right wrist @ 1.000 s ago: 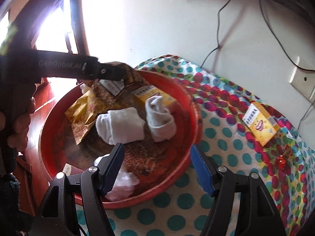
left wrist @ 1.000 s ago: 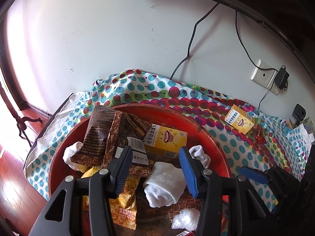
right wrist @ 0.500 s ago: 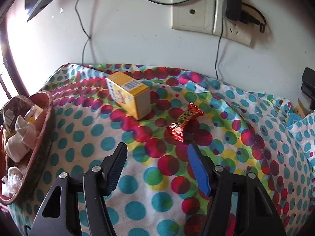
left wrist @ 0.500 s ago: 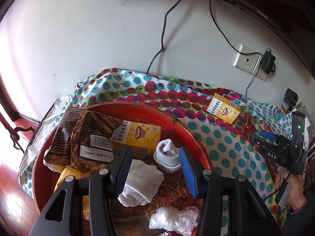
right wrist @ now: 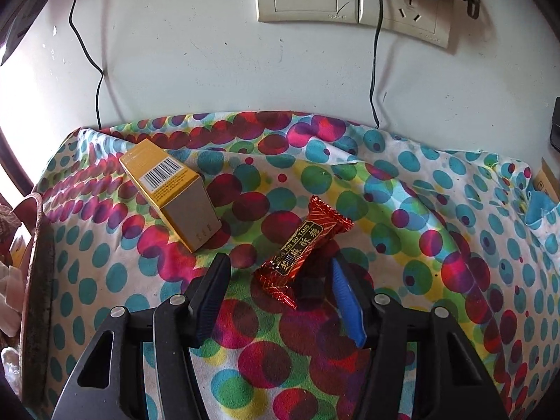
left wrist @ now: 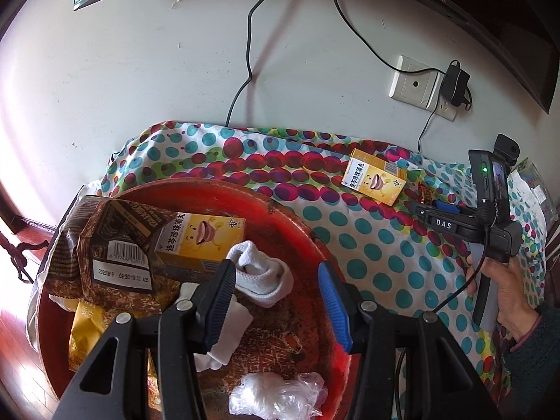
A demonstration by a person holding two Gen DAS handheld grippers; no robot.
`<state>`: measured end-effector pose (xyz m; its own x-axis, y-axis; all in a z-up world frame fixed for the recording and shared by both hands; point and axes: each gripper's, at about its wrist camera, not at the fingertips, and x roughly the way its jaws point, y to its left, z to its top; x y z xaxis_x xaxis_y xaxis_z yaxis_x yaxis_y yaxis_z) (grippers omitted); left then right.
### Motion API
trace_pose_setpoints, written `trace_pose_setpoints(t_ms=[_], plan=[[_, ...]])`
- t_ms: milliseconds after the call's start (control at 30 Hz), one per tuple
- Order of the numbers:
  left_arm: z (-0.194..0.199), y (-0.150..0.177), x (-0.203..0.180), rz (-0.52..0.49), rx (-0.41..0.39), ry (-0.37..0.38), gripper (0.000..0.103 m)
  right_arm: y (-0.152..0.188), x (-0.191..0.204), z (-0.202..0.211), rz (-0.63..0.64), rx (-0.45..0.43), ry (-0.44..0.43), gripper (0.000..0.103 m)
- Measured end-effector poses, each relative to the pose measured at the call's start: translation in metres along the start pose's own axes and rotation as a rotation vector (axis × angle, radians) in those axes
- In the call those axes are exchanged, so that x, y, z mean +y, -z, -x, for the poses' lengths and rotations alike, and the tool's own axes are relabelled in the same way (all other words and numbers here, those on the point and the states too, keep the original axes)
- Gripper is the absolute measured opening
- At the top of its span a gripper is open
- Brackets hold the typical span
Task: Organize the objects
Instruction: 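Move the right gripper to the red candy wrapper and close on it, then grasp the yellow medicine box with the left gripper while the right gripper holds the red candy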
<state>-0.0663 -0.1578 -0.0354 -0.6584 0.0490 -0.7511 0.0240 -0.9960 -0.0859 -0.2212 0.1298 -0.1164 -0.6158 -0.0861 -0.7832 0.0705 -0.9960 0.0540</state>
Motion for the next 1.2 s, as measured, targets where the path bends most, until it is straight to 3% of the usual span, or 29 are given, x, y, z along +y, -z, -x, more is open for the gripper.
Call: trace_pose_setpoints(t_ms=[67,167,200,367,500,700,833,967,1200], plan=[[-0.002,0.001,-0.003,-0.001,-0.001,0.0,0.05,-0.001,0.003,-0.001,0.024,-0.001,0.015,0.048],[-0.006,0.001,-0.008,-0.006,0.002,-0.014,0.05,0.001,0.005,0.0,0.064,-0.002,0.025,0.027],[-0.008,0.002,-0.01,-0.005,0.005,-0.019,0.05,0.002,0.005,0.002,0.074,-0.002,0.017,0.026],[-0.017,0.001,-0.022,0.007,0.033,0.011,0.05,0.012,-0.005,0.014,0.07,-0.008,-0.036,0.025],[-0.024,-0.003,-0.045,-0.029,0.028,-0.016,0.053,0.024,-0.016,0.025,0.088,-0.002,-0.051,0.025],[-0.057,-0.035,-0.093,-0.015,0.068,0.015,0.053,0.041,-0.035,0.042,0.075,-0.001,-0.084,0.025],[-0.082,-0.064,-0.118,0.041,0.085,-0.015,0.054,0.042,-0.036,0.043,0.068,-0.001,-0.093,0.025],[-0.11,-0.09,-0.125,0.169,0.105,-0.023,0.054,0.043,-0.038,0.045,0.075,-0.001,-0.085,0.025],[-0.148,-0.125,-0.129,0.31,0.161,-0.133,0.054,0.041,-0.031,0.043,0.07,0.0,-0.095,0.026]])
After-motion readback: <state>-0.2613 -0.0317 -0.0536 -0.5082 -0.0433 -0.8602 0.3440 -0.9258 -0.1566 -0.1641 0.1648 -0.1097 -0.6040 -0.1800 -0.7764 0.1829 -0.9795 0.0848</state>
